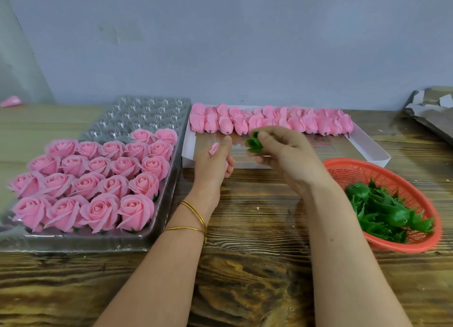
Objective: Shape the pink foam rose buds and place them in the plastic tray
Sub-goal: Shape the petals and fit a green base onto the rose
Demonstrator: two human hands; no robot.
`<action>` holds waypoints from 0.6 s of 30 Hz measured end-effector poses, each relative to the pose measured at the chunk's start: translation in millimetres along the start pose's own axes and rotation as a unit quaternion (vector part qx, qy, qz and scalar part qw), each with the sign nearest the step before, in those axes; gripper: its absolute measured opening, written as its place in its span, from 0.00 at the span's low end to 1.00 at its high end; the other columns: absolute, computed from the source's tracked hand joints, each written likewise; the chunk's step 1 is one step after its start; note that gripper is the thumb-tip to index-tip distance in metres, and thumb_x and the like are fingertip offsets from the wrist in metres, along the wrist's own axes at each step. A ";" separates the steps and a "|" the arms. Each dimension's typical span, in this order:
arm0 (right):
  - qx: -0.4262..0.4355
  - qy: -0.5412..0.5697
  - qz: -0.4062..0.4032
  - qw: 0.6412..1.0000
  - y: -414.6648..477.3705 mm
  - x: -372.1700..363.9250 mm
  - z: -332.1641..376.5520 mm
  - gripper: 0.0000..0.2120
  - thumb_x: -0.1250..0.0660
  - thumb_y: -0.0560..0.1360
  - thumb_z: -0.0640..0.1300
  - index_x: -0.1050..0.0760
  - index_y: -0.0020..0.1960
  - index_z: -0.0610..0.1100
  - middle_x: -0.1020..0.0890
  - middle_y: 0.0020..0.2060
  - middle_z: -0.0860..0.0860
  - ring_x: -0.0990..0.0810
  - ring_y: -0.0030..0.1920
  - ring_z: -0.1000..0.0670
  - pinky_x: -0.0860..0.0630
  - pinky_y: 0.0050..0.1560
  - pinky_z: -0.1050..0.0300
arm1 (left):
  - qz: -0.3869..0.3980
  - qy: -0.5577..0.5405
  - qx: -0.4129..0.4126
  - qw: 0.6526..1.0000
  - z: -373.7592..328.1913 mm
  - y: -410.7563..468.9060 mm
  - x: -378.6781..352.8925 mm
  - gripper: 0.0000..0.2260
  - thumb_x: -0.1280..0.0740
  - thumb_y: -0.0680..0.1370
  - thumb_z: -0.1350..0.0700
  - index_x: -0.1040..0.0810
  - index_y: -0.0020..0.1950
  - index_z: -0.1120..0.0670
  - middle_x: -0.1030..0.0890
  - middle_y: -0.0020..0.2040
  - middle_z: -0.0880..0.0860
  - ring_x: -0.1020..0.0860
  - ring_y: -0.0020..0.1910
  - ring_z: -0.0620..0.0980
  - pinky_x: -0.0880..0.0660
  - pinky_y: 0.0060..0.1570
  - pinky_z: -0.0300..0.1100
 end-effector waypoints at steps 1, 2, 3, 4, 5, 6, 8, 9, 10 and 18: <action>-0.011 -0.010 0.007 1.000 0.0 -4.2 -4.5 0.07 0.38 0.81 0.37 0.22 0.51 0.41 0.18 0.47 0.42 0.18 0.45 0.49 0.23 0.39 0.62 | 0.001 0.000 -0.002 1.000 -0.2 -0.1 0.0 0.18 0.34 0.79 0.47 0.28 0.31 0.54 0.27 0.25 0.48 0.29 0.25 0.44 0.34 0.24 0.34; -0.021 -0.013 0.007 1.000 0.2 -7.0 -8.3 0.07 0.38 0.80 0.35 0.22 0.52 0.40 0.19 0.48 0.41 0.19 0.45 0.49 0.23 0.39 0.63 | 0.001 0.000 -0.003 1.000 -0.3 -0.2 -0.1 0.18 0.34 0.79 0.47 0.28 0.31 0.54 0.27 0.25 0.48 0.29 0.25 0.44 0.34 0.24 0.34; -0.029 -0.011 0.001 1.000 0.5 -8.5 -11.5 0.07 0.38 0.80 0.34 0.22 0.53 0.38 0.19 0.48 0.40 0.20 0.44 0.49 0.22 0.39 0.63 | 0.001 -0.001 -0.004 1.000 -0.3 -0.1 0.1 0.18 0.34 0.79 0.47 0.28 0.32 0.54 0.27 0.25 0.48 0.30 0.25 0.44 0.34 0.24 0.34; -0.038 -0.005 -0.006 0.999 0.9 -9.5 -14.5 0.07 0.38 0.80 0.32 0.23 0.55 0.35 0.20 0.48 0.39 0.20 0.44 0.50 0.21 0.40 0.63 | -0.001 -0.004 -0.006 1.000 -0.6 -0.1 0.3 0.18 0.34 0.79 0.47 0.28 0.32 0.54 0.27 0.25 0.48 0.30 0.25 0.44 0.35 0.24 0.34; -0.048 0.002 -0.012 0.999 1.2 -10.2 -17.5 0.08 0.38 0.79 0.31 0.23 0.56 0.33 0.21 0.48 0.39 0.20 0.44 0.50 0.20 0.42 0.63 | -0.002 -0.006 -0.009 1.000 -1.0 0.1 0.7 0.18 0.34 0.79 0.47 0.28 0.31 0.54 0.27 0.25 0.48 0.30 0.25 0.44 0.35 0.24 0.34; -0.058 0.008 -0.018 0.998 1.2 -10.4 -20.7 0.09 0.39 0.79 0.30 0.24 0.58 0.31 0.22 0.49 0.38 0.20 0.45 0.49 0.19 0.45 0.63 | -0.004 -0.009 -0.012 1.000 -1.4 0.2 0.8 0.19 0.34 0.79 0.47 0.28 0.31 0.54 0.27 0.25 0.48 0.30 0.25 0.44 0.35 0.24 0.34; -0.071 0.016 -0.024 0.997 0.6 -10.6 -25.2 0.12 0.39 0.78 0.28 0.26 0.61 0.29 0.21 0.48 0.38 0.19 0.45 0.48 0.19 0.49 0.60 | -0.006 -0.017 -0.016 1.000 -2.1 0.4 1.1 0.20 0.34 0.79 0.47 0.28 0.29 0.52 0.27 0.25 0.48 0.30 0.25 0.43 0.34 0.24 0.34; -0.072 0.017 -0.023 0.997 -0.1 -11.1 -25.7 0.12 0.39 0.78 0.27 0.26 0.61 0.29 0.21 0.46 0.39 0.18 0.45 0.48 0.19 0.51 0.59 | -0.008 -0.021 -0.017 1.000 -2.4 0.6 1.4 0.20 0.34 0.79 0.46 0.27 0.27 0.51 0.26 0.25 0.48 0.30 0.24 0.43 0.34 0.24 0.34; -0.072 0.015 -0.020 0.997 -0.9 -12.1 -25.8 0.12 0.38 0.77 0.26 0.25 0.60 0.30 0.20 0.43 0.40 0.18 0.44 0.48 0.19 0.51 0.59 | -0.010 -0.025 -0.018 0.999 -2.5 1.1 1.8 0.21 0.35 0.79 0.46 0.27 0.26 0.50 0.26 0.25 0.47 0.30 0.24 0.43 0.33 0.24 0.33; -0.069 -0.087 -0.014 0.994 -2.4 -15.9 -29.0 0.12 0.32 0.74 0.28 0.23 0.55 0.38 0.20 0.40 0.47 0.21 0.39 0.52 0.20 0.54 0.52 | -0.039 -0.051 -0.040 0.997 -7.7 2.0 6.9 0.22 0.36 0.80 0.47 0.27 0.26 0.51 0.24 0.26 0.49 0.27 0.25 0.42 0.30 0.25 0.34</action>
Point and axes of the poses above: each hand's wrist, its own y-axis towards the middle knuckle, its own x-axis out of the back of the hand, z = x × y, the point moved 7 cm from there along y, towards the middle knuckle
